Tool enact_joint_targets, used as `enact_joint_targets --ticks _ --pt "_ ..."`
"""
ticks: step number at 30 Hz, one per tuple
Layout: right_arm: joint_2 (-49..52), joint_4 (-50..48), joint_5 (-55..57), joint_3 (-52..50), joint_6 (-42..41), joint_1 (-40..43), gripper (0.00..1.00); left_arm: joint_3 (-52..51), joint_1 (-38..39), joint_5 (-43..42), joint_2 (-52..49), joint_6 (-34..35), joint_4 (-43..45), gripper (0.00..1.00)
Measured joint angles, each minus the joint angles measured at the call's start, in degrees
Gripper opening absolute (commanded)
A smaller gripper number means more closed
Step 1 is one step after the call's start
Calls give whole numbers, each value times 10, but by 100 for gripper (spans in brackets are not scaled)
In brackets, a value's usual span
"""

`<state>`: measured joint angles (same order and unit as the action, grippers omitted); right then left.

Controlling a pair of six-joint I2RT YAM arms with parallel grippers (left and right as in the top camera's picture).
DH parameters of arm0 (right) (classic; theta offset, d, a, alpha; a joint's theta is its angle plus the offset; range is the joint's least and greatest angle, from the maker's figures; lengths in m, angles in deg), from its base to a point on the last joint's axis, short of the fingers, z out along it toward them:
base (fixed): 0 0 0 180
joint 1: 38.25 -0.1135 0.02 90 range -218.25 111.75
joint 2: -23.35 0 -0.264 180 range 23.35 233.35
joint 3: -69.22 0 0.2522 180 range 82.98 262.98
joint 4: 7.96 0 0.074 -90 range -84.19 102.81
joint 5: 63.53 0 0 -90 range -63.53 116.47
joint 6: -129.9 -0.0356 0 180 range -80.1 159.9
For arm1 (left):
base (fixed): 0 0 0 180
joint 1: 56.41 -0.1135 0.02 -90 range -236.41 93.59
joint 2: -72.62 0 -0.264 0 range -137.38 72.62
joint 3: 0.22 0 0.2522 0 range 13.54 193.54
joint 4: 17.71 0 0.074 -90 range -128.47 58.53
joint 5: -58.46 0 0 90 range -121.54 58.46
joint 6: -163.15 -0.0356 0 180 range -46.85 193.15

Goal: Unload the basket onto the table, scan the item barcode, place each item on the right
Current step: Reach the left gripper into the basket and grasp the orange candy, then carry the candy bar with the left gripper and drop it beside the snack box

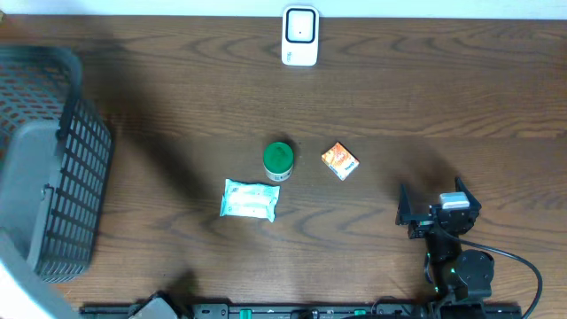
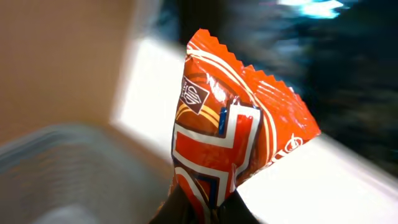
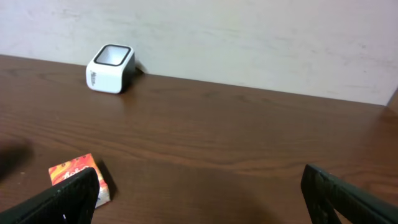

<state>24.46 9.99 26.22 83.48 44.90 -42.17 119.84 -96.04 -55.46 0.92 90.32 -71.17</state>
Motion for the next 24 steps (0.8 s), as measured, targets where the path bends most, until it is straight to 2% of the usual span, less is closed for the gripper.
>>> enact_joint_targets --ticks 2,5,9,11,14,20,24 --pt "0 0 0 0 0 0 99 3 74 -28 45 14 -4 7" --pt "0 0 0 0 0 0 99 -7 206 -85 59 27 -22 7" --pt "0 0 0 0 0 0 99 -58 359 -165 10 36 -33 7" --pt "0 0 0 0 0 0 99 -93 435 -217 -49 36 -31 7" --pt "0 0 0 0 0 0 99 -120 505 -294 -129 23 -12 7" --pt "0 0 0 0 0 0 99 -124 596 -459 -242 -7 37 7" --pt "0 0 0 0 0 0 99 -124 629 -514 -290 -25 38 8"
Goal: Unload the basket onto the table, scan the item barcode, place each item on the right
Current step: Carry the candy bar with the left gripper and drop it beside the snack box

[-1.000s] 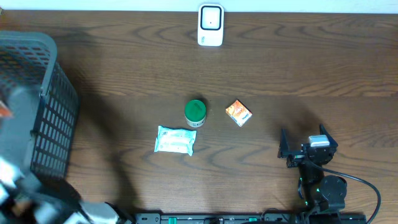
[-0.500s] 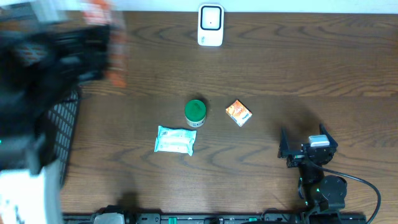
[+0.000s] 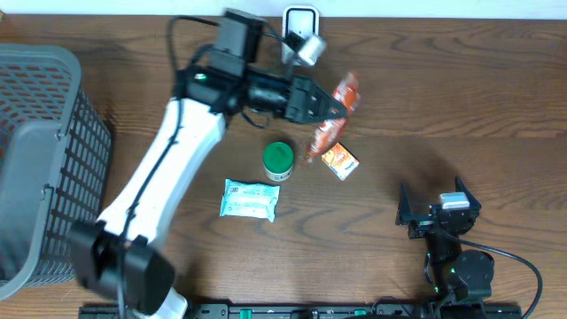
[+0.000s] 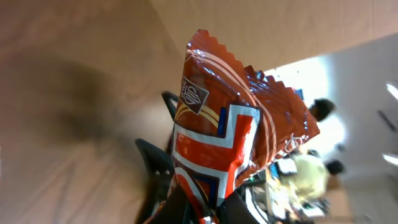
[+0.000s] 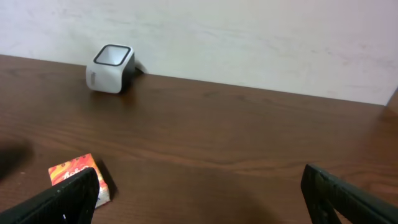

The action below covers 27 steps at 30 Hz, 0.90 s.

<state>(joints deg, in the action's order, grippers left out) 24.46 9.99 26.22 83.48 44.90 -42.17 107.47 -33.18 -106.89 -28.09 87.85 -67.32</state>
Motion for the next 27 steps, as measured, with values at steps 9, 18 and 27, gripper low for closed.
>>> enact_joint_targets --ticks 9,18,27 --pt "0 0 0 0 0 0 99 0 25 -104 -141 -58 -12 12" --pt "0 0 0 0 0 0 99 -3 46 -125 -244 -70 -14 84" --pt "0 0 0 0 0 0 99 -7 46 -129 -206 -70 66 84"
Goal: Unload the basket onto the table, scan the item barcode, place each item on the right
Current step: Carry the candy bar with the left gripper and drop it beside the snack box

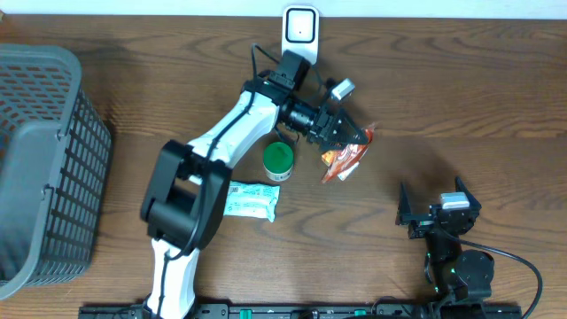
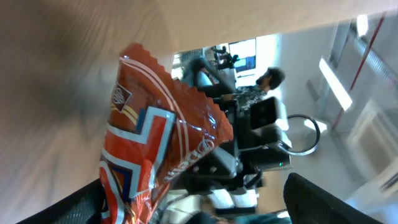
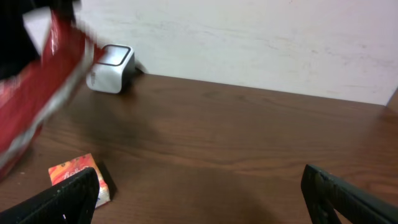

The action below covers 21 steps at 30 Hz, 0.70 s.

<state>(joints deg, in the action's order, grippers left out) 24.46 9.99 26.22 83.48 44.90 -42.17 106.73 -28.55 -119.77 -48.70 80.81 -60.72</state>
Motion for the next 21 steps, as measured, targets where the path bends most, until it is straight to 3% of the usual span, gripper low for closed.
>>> enact_joint_targets --ticks 7,16,21 --pt "0 0 0 0 0 0 99 1 0 -4 75 10 54 84" --pt "0 0 0 0 0 0 99 1 3 1 71 -97 53 85" --pt "0 0 0 0 0 0 99 1 5 63 71 -118 53 85"
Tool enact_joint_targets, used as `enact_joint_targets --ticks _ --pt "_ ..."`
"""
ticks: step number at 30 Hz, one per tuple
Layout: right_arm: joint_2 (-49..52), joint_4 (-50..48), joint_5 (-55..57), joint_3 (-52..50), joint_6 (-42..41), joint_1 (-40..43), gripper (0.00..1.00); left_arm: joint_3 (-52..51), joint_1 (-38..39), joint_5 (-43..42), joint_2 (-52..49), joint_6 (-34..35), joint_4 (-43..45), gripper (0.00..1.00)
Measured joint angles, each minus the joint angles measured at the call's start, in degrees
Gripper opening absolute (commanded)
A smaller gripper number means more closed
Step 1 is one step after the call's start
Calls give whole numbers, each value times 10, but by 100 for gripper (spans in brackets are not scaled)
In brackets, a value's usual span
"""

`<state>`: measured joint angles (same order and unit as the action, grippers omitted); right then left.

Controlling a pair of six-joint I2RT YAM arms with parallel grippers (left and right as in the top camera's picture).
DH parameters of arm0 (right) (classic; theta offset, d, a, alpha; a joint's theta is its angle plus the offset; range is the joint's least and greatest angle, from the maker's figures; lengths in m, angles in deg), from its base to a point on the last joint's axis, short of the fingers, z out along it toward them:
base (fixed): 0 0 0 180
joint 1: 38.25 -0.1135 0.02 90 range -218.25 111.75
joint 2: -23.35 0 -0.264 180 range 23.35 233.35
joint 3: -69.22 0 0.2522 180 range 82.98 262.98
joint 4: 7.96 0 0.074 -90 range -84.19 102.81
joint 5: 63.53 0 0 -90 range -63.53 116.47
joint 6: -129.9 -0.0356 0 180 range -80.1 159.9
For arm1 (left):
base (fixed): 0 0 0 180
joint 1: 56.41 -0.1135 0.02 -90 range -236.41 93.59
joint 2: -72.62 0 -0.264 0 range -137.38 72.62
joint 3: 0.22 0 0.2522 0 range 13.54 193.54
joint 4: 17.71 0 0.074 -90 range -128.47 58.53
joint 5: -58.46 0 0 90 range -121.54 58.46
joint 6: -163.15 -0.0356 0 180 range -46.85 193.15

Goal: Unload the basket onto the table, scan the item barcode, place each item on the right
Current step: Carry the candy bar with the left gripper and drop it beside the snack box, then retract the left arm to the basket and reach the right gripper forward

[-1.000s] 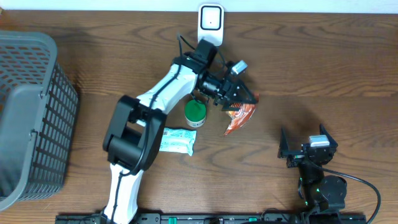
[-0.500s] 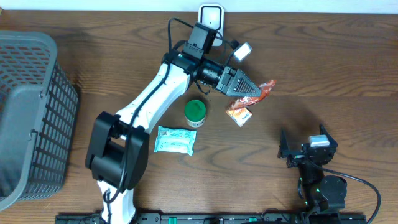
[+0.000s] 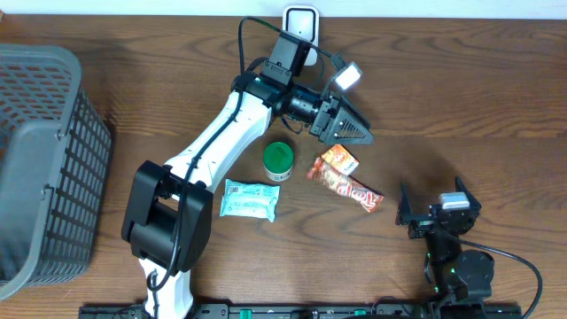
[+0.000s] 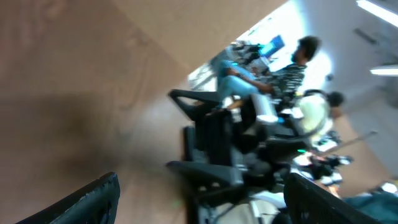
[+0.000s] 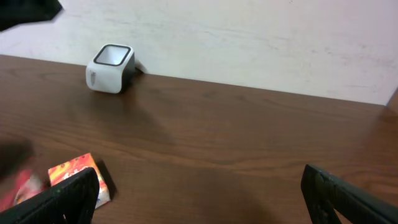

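Observation:
A red snack packet (image 3: 348,187) lies flat on the table, just right of a small orange box (image 3: 340,160); in the right wrist view it is only a red blur (image 5: 15,188). My left gripper (image 3: 355,133) hangs open above and behind it, with nothing between its fingers (image 4: 199,205). The white scanner (image 3: 300,34) stands at the table's far edge and also shows in the right wrist view (image 5: 111,60). My right gripper (image 3: 438,215) rests open at the front right, empty (image 5: 205,199).
A green-capped jar (image 3: 278,160) and a pale wipes packet (image 3: 250,199) lie left of the orange box (image 5: 81,176). A grey mesh basket (image 3: 44,159) stands at the left edge. A pale wall rises behind the scanner.
The red packet was at my left gripper's tips over the orange box; now it lies on the table, free of the gripper. The left gripper has risen a little.
First my left gripper was out of the overhead view, shut on the red packet. Then it held the packet over the table near the scanner. Later its jaws stood apart with the packet by the orange box, and now the packet lies on the table.

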<state>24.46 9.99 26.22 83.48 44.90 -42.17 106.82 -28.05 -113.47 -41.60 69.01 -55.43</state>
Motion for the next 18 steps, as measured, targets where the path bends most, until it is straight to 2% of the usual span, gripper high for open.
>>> enact_joint_targets --ticks 5,8,15,17,18 --pt "0 -6 3 0 4 0 99 0 3 104 4 1 -12 85" --pt "0 -24 20 -1 32 0 99 0 10 197 29 2 -33 85" --pt "0 -23 43 -1 60 0 99 -1 34 493 194 -7 -47 85" --pt "0 -47 38 -1 40 0 99 -1 35 553 234 -8 -40 85" --pt "0 -54 25 -1 13 0 99 0 35 614 274 -8 -34 85"
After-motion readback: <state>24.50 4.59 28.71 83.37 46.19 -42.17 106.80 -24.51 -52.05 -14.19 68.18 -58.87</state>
